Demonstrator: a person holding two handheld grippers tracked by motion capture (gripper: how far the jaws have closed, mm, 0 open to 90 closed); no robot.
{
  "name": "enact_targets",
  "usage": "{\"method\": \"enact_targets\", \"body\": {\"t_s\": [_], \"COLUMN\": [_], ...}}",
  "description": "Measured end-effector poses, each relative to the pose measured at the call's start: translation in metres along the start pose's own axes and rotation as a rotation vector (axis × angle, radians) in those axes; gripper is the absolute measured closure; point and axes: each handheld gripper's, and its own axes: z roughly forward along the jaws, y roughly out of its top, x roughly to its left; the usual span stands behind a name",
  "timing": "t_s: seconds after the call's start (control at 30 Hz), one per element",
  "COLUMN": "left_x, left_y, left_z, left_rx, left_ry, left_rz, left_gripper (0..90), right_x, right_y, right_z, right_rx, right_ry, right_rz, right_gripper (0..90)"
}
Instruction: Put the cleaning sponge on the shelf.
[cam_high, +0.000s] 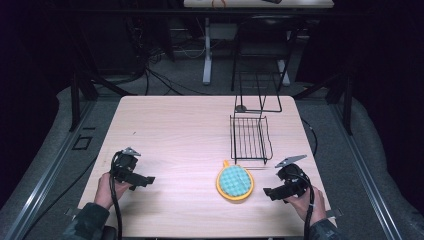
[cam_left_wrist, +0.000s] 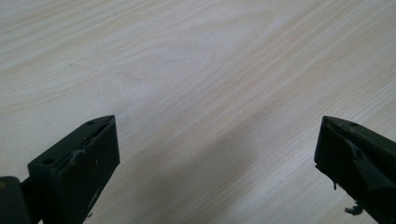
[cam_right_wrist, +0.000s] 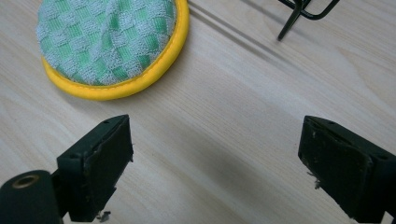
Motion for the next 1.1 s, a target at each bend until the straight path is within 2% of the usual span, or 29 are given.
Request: {"method": "enact_targets", "body": {"t_s": [0.17,0.27,0.33,0.53,0.73,0.77,0.87,0.93,1.1], "left_x": [0.003,0.002,0.003,0.002,0.000,0.000,0.000,0.000,0.000], "left_y": [-0.001,-0.002,-0.002,0.000,0.001,0.000,-0.001,0.000,0.000], "left_z": [0.000,-0.001,-0.001,0.002,0.002,0.002,0.002,0.002,0.002], "left_rx": [0.009,0.007,0.004,0.009,0.015,0.016,0.017,0.017,0.013], "left_ry": [0.012,0.014,0.015,0.021,0.023,0.025,0.024,0.024,0.019], "left_rz": [0.000,-0.016,-0.008,-0.017,0.005,0.009,0.009,0.009,0.002], "left_gripper": [0.1,0.2,0.2,0.1,0.1,0.1,0.1,0.1,0.1], "right_x": [0.001,0.002,0.002,0.005,0.013,0.017,0.022,0.024,0.033], "right_y": [0.002,0.002,0.003,0.008,0.015,0.019,0.029,0.032,0.040], "right_z": [0.000,0.000,-0.001,-0.002,-0.002,-0.001,0.001,0.002,0.009], "right_rx": [-0.002,0.000,0.000,-0.038,-0.049,-0.055,-0.065,-0.072,-0.068], "right_ry": [0.006,0.008,0.009,0.055,0.065,0.065,0.070,0.080,0.101], "right_rz": [0.000,-0.003,-0.007,0.003,-0.022,-0.038,-0.057,-0.052,-0.091], "right_gripper": [9.1,9.3,9.4,9.4,9.2,9.3,9.4,9.3,7.7]}}
